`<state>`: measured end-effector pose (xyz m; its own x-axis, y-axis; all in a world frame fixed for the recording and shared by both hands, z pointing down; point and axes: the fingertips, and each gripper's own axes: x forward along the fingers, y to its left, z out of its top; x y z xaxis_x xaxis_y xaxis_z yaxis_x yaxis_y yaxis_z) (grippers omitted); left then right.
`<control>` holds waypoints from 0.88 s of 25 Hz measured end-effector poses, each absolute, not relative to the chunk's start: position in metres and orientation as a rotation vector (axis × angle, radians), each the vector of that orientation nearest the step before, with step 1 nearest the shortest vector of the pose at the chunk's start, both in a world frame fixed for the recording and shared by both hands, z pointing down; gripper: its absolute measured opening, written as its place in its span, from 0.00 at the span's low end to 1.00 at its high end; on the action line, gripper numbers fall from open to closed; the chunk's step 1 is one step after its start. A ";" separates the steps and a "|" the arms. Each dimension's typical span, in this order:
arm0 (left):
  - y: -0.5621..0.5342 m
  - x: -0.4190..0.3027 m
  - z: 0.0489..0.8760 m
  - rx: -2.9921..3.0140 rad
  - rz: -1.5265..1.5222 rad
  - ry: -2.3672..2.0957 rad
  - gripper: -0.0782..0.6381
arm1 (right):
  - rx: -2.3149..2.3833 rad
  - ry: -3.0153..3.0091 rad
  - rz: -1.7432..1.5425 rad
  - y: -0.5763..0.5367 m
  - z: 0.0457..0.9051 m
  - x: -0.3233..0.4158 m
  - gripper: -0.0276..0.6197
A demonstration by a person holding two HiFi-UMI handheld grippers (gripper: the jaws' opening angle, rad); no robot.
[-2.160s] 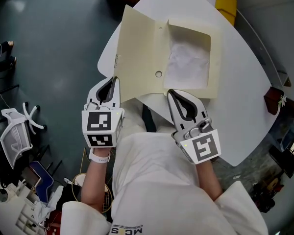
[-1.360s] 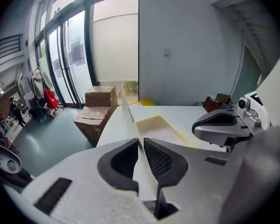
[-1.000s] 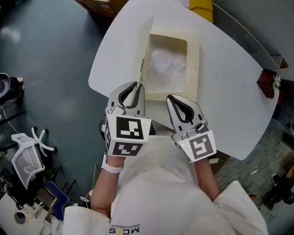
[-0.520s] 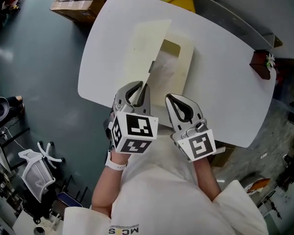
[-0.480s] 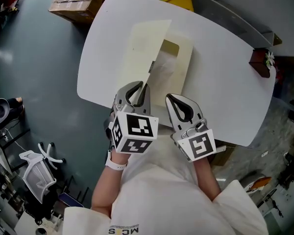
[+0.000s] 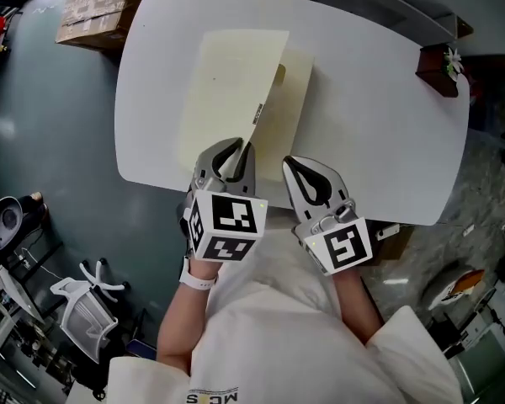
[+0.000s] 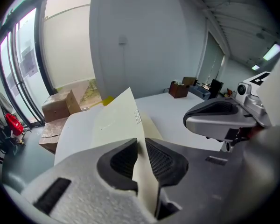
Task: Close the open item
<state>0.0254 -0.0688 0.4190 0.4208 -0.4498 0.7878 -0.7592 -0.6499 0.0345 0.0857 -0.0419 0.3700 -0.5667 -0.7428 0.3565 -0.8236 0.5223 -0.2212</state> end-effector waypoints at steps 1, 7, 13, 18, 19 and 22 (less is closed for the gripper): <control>-0.068 0.029 0.422 2.298 1.103 -1.020 0.18 | 1.340 -2.540 0.548 -0.042 0.371 0.089 0.07; -0.062 0.052 0.442 2.317 1.148 -0.935 0.18 | 1.398 -2.498 0.574 -0.042 0.383 0.105 0.07; -0.054 0.065 0.463 2.313 1.176 -0.861 0.19 | 1.438 -2.453 0.615 -0.043 0.397 0.114 0.07; -0.048 0.076 0.480 2.299 1.152 -0.813 0.20 | 1.453 -2.431 0.625 -0.044 0.408 0.122 0.07; -0.046 0.078 0.485 2.294 1.155 -0.803 0.20 | 1.454 -2.428 0.628 -0.044 0.410 0.123 0.07; -0.041 0.079 0.495 2.288 1.175 -0.774 0.21 | 1.458 -2.413 0.635 -0.042 0.415 0.124 0.07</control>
<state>0.0786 -0.0413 0.4953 0.4794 -0.2734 0.8339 -0.6584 -0.7404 0.1357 0.1240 -0.0422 0.4153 -0.4675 -0.7743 0.4266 -0.8840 0.4041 -0.2352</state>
